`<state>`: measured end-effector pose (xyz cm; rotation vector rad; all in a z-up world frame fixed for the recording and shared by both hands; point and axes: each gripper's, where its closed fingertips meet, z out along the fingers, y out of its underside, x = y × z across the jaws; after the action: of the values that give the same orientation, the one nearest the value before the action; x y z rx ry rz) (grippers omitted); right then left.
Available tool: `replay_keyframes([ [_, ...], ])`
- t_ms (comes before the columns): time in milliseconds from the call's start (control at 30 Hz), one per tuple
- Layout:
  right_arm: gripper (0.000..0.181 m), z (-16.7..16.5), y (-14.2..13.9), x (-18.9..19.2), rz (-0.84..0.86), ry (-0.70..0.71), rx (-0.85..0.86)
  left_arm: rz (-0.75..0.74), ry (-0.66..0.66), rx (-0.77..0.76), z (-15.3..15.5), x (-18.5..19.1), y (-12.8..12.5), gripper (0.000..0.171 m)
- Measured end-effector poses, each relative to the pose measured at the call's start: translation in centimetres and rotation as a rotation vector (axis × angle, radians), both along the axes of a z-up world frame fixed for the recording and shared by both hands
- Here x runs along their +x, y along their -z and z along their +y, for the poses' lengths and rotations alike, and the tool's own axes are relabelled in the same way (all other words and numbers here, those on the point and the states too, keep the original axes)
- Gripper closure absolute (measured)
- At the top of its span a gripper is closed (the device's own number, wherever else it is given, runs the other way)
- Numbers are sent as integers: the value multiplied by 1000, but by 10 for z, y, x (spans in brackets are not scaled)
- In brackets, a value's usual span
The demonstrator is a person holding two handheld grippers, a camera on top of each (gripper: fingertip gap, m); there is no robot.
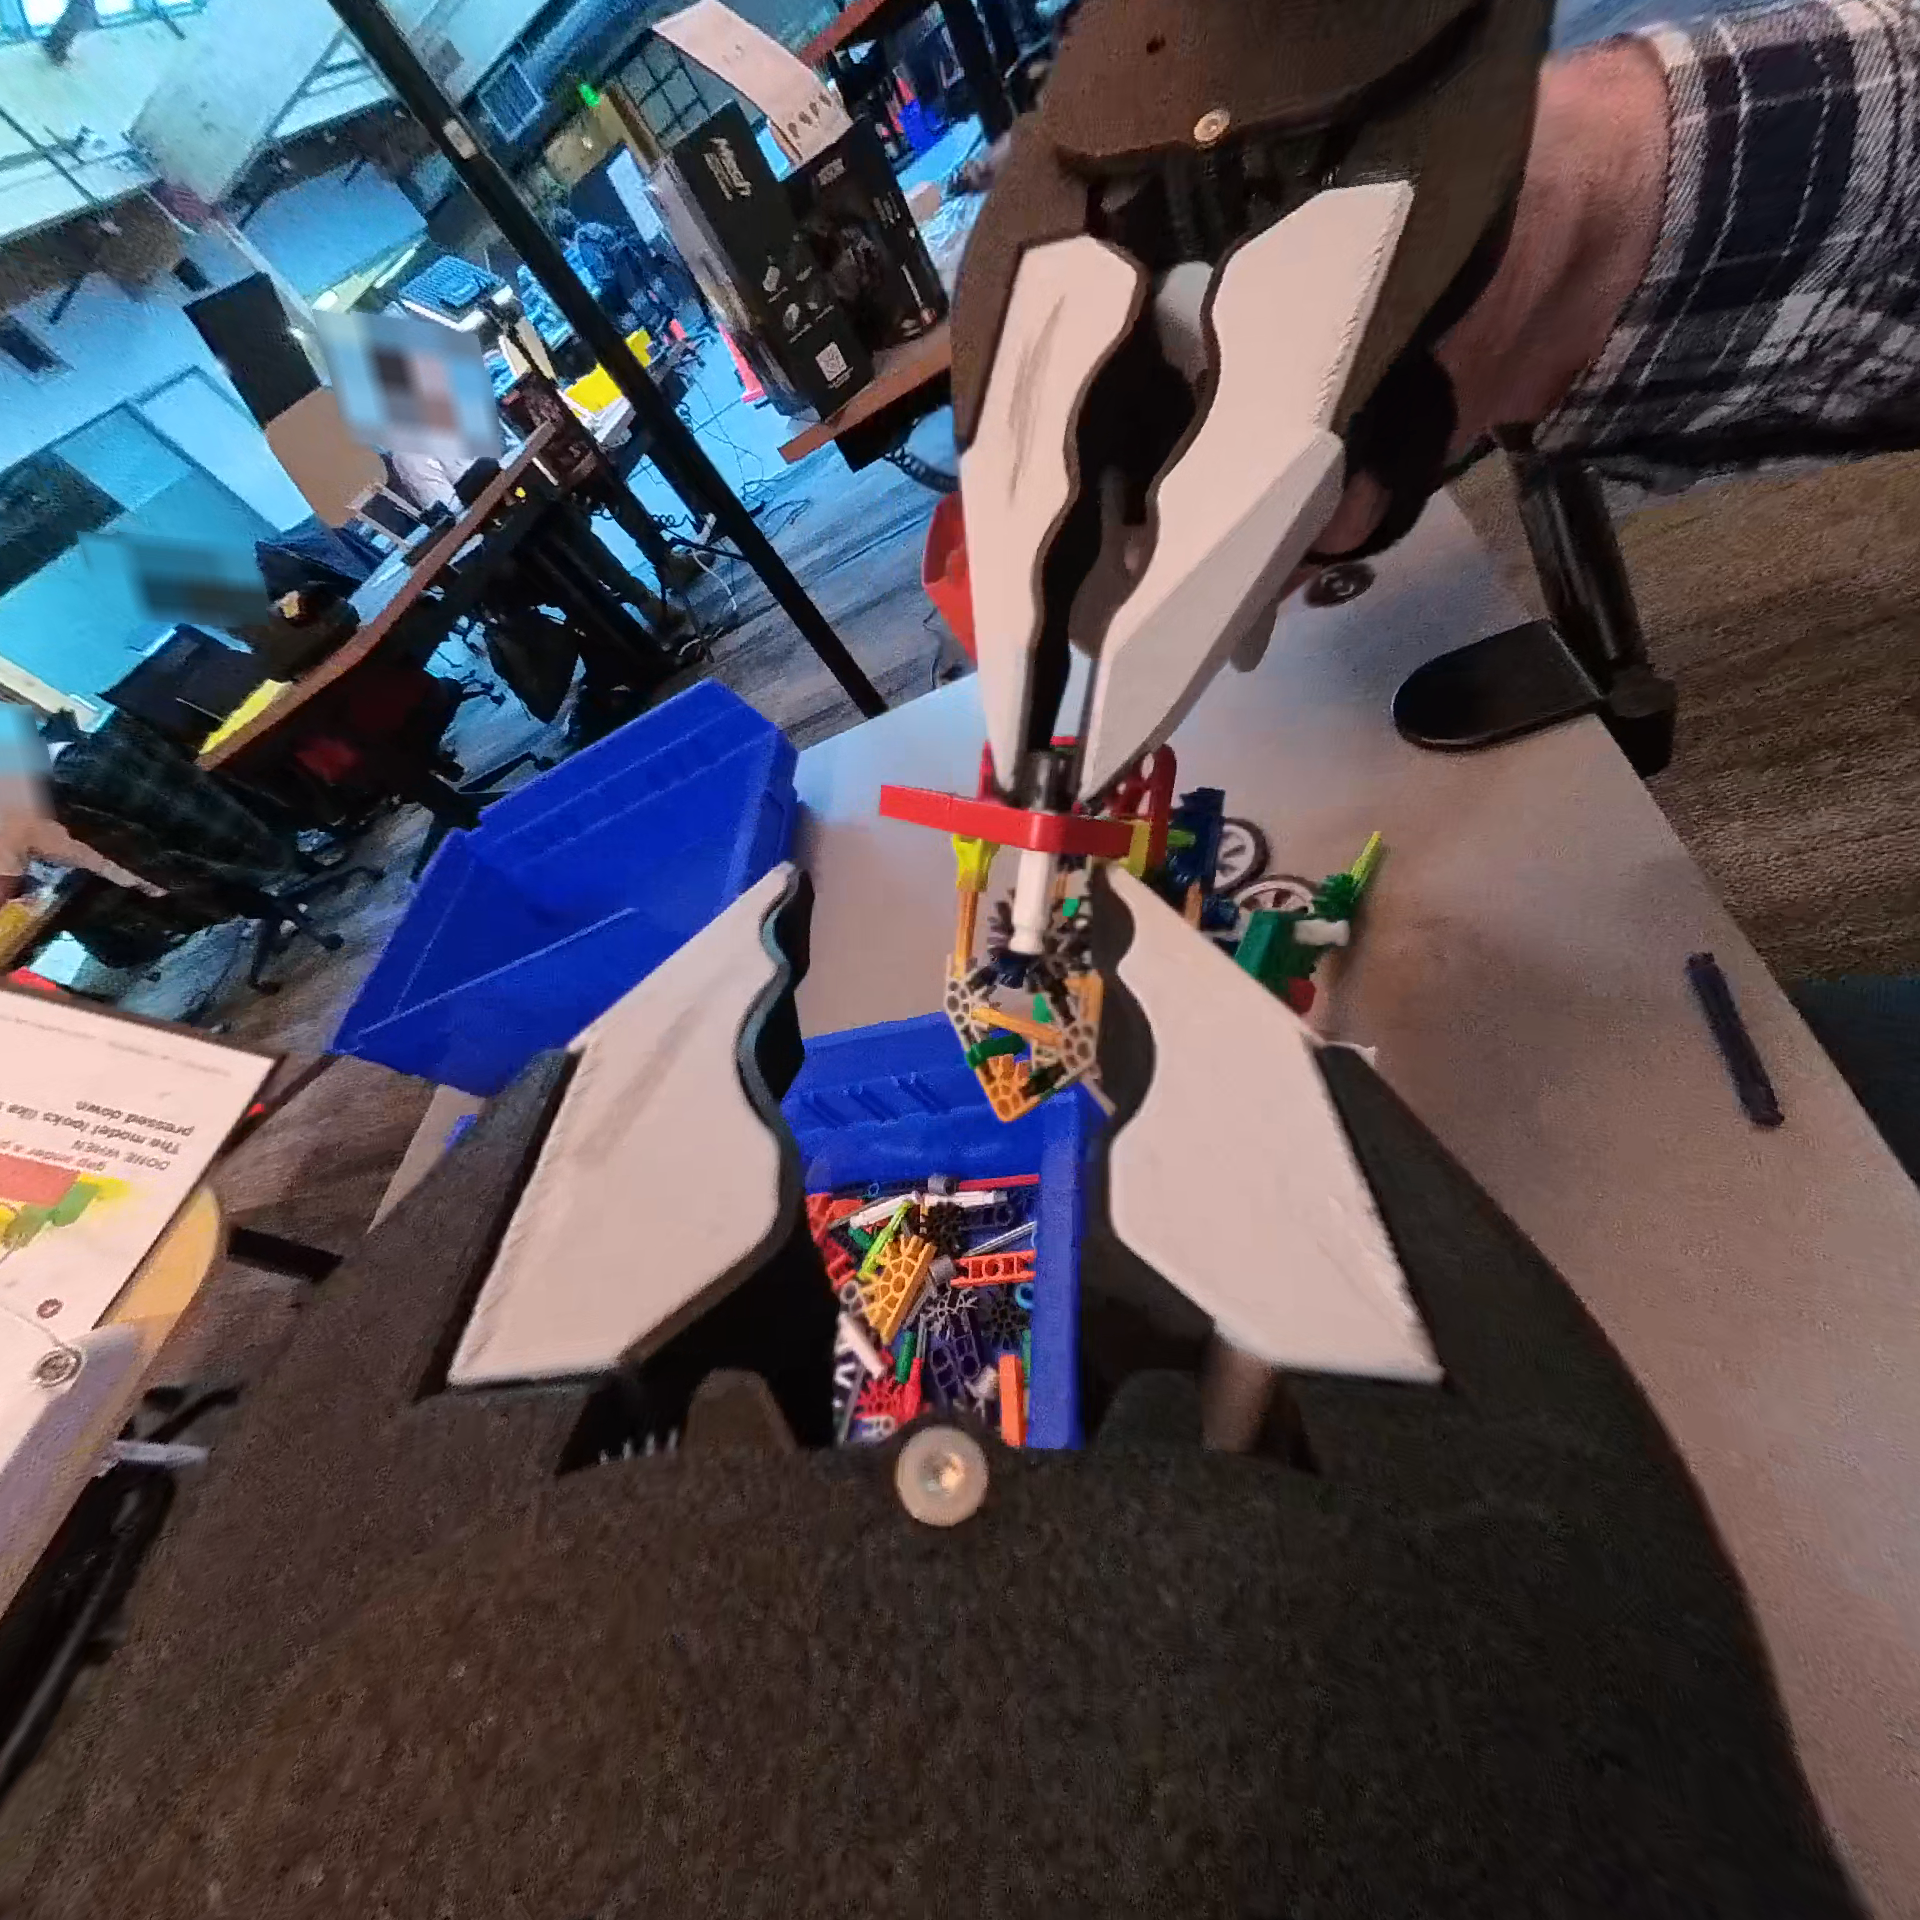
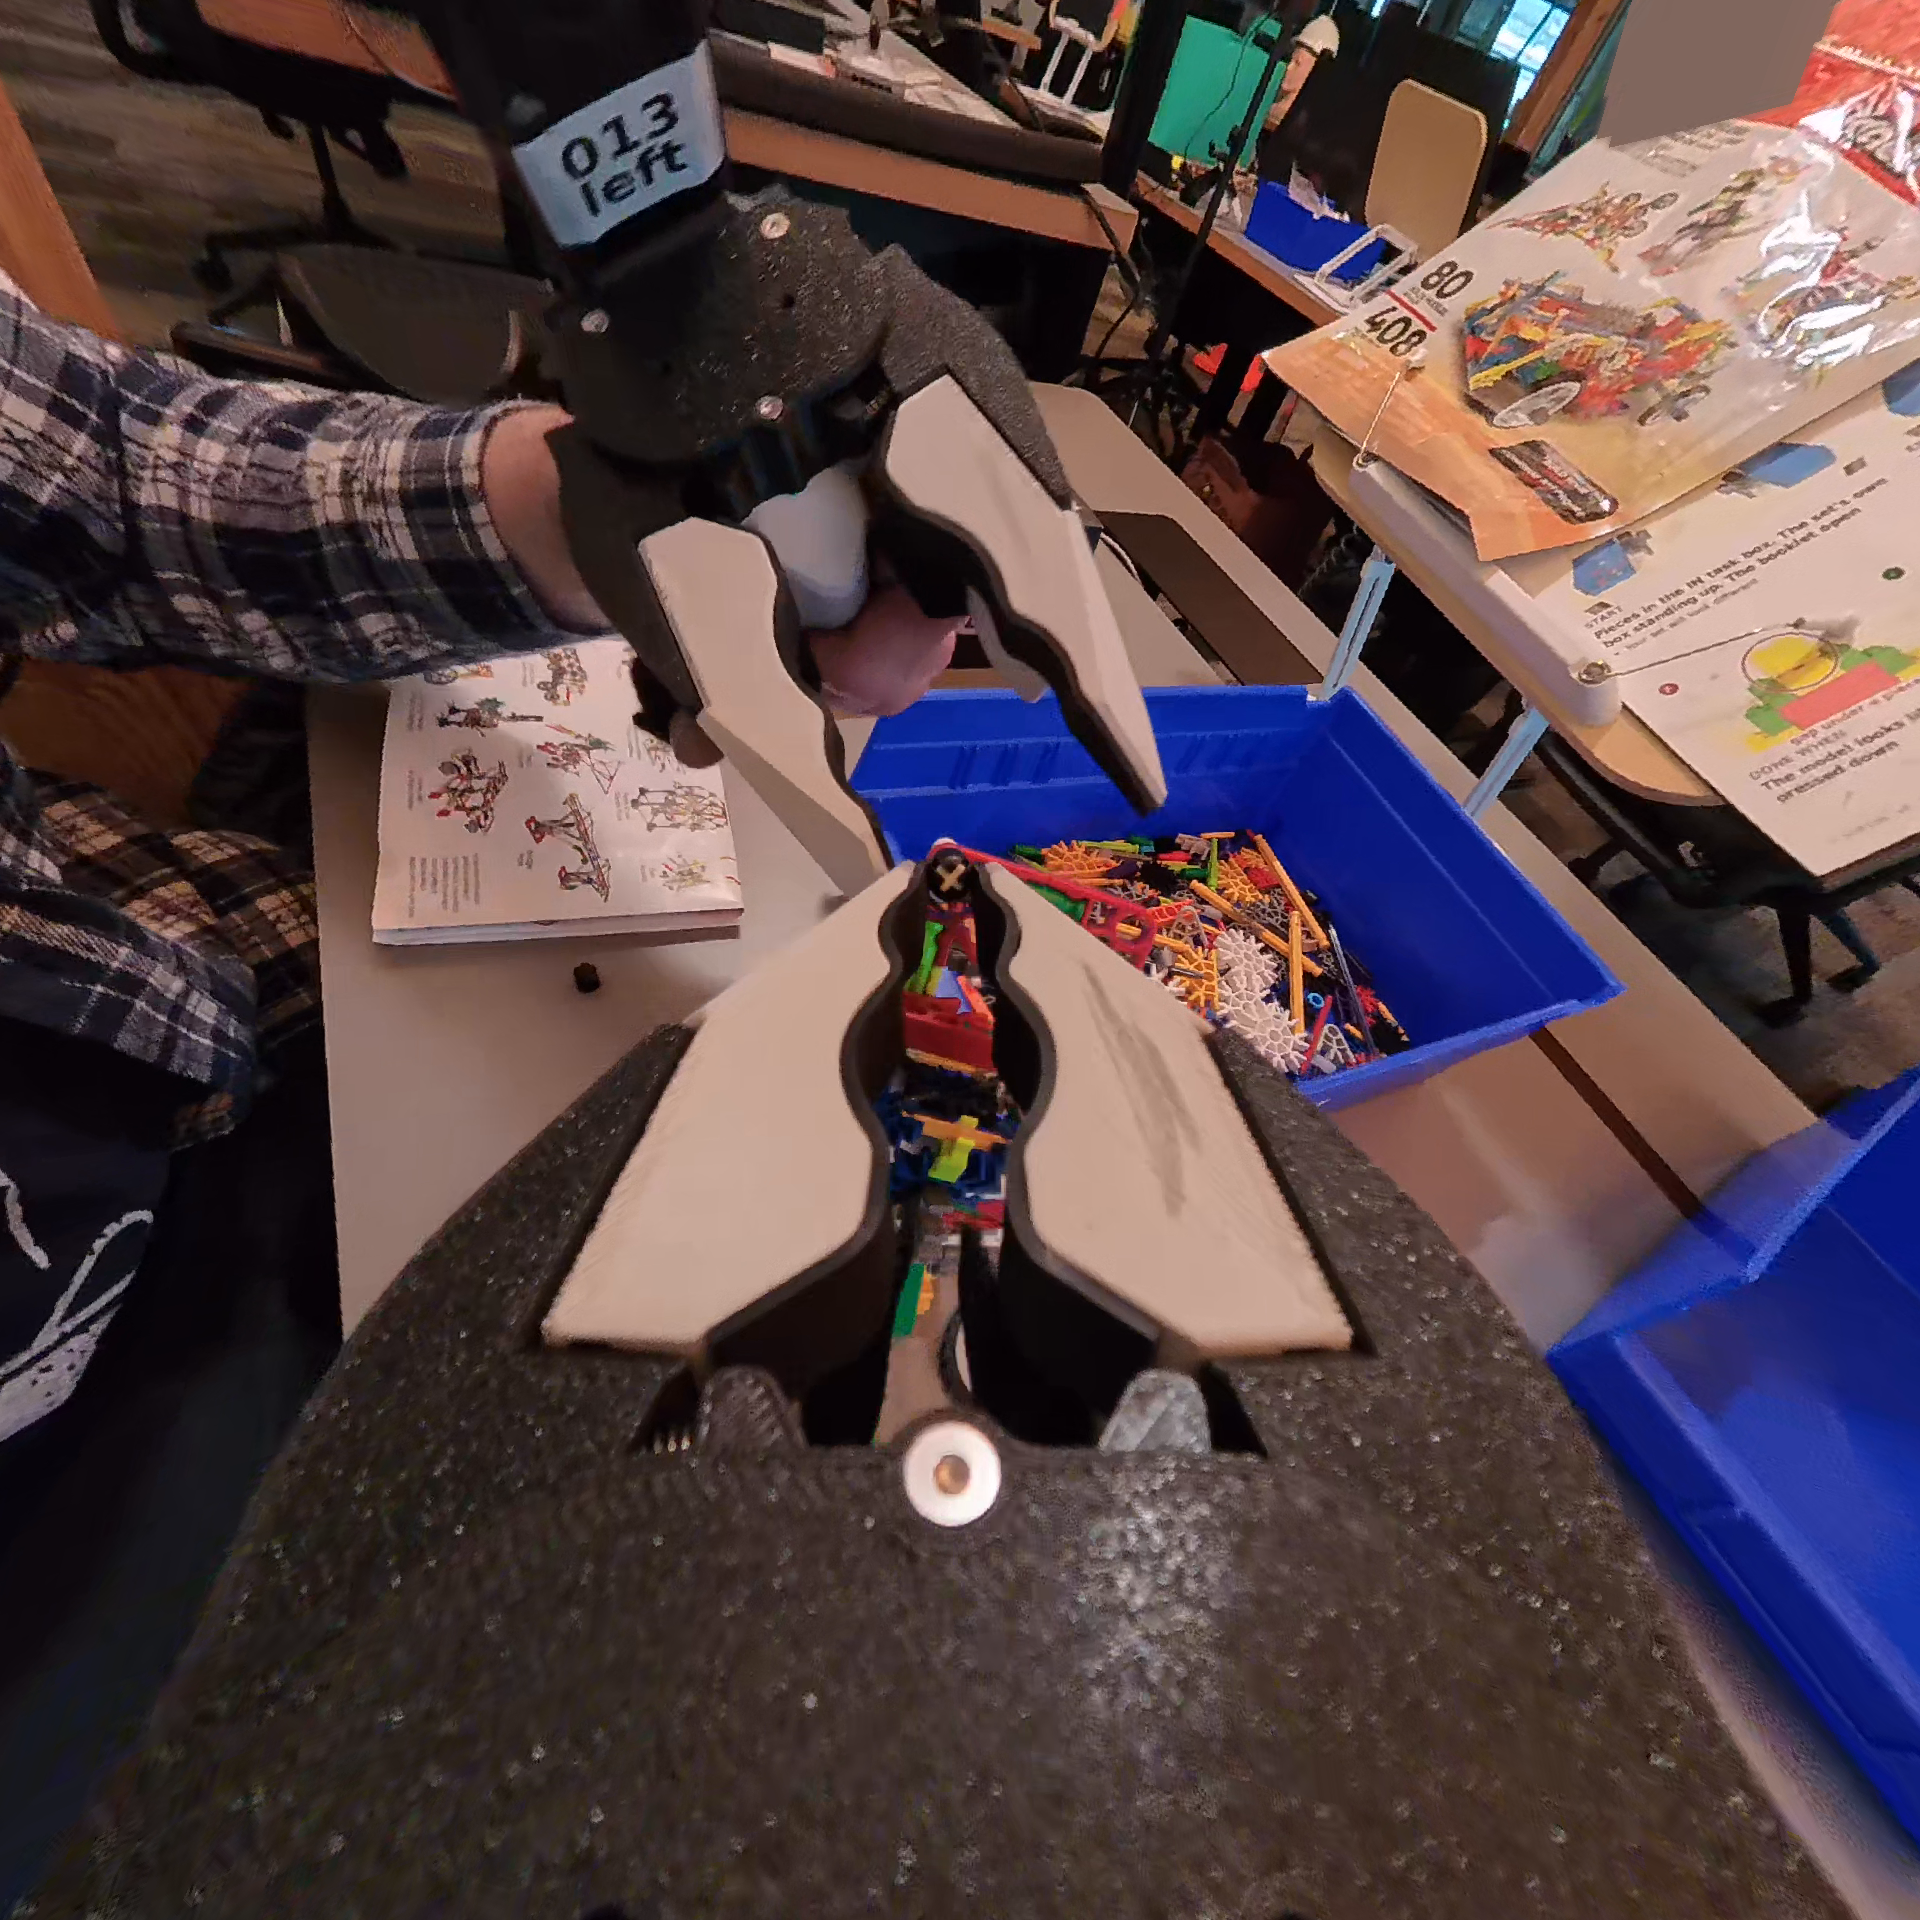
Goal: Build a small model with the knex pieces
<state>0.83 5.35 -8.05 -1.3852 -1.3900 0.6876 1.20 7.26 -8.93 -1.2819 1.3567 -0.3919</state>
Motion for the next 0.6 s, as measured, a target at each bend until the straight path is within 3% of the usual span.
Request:
replay_keyframes([
  [200,174,-2,0,-2,-25,-40,13,-11,174,-183,-9,7,2,101],
  [433,174,-2,0,-3,-19,-59,9,-48,373,-385,-9,24,2,116],
  [600,174,-2,-11,7,-3,-40,36,-75,360,-357,-3,22,0,117],
])
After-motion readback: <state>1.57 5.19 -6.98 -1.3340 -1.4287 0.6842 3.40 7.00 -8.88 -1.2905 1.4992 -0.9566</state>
